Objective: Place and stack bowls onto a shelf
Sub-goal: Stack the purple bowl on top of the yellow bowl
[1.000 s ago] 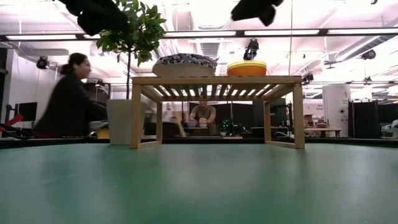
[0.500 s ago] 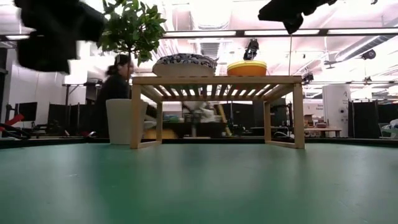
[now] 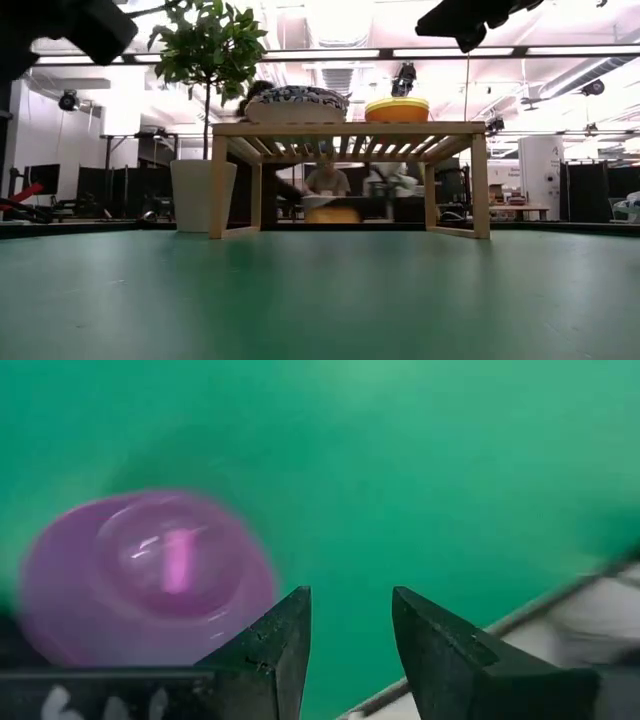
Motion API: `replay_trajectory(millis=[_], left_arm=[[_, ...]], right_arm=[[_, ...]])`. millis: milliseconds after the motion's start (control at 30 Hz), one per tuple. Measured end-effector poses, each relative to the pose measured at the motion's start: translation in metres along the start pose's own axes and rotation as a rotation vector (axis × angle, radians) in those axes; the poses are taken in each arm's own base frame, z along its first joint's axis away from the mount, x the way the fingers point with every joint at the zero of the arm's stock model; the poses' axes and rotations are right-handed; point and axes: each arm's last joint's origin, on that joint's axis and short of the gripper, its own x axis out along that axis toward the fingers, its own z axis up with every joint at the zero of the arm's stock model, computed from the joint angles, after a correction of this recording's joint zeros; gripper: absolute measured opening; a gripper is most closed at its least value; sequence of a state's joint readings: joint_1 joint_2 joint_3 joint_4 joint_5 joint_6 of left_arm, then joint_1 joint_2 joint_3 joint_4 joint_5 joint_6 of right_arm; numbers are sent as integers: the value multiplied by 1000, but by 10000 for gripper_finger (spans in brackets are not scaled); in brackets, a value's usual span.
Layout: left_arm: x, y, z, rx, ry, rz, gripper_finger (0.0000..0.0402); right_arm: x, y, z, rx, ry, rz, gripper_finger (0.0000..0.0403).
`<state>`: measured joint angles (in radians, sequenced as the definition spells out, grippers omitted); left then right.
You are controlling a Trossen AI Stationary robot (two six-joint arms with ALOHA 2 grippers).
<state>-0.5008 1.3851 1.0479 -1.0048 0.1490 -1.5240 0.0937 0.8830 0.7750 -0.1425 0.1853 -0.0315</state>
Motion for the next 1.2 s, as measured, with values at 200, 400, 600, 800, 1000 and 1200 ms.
replay_trajectory(millis=[200, 400, 600, 800, 1000, 1200], left_arm=[[26, -12, -3, -8, 47, 180, 125], [52, -12, 0, 19, 85, 283, 125], [66, -9, 2, 12, 83, 334, 125], [73, -9, 3, 42, 74, 347, 117], [81, -11, 5, 73, 80, 356, 60], [80, -11, 5, 115, 85, 348, 6]], right_arm=[[2, 0, -1, -29, 7, 0, 57], [2, 0, -1, -47, 9, 1, 57], [2, 0, -3, -39, 24, 1, 57], [2, 1, -6, -4, 59, 2, 57], [1, 1, -12, 16, 119, 2, 57], [0, 1, -14, 13, 143, 3, 57]])
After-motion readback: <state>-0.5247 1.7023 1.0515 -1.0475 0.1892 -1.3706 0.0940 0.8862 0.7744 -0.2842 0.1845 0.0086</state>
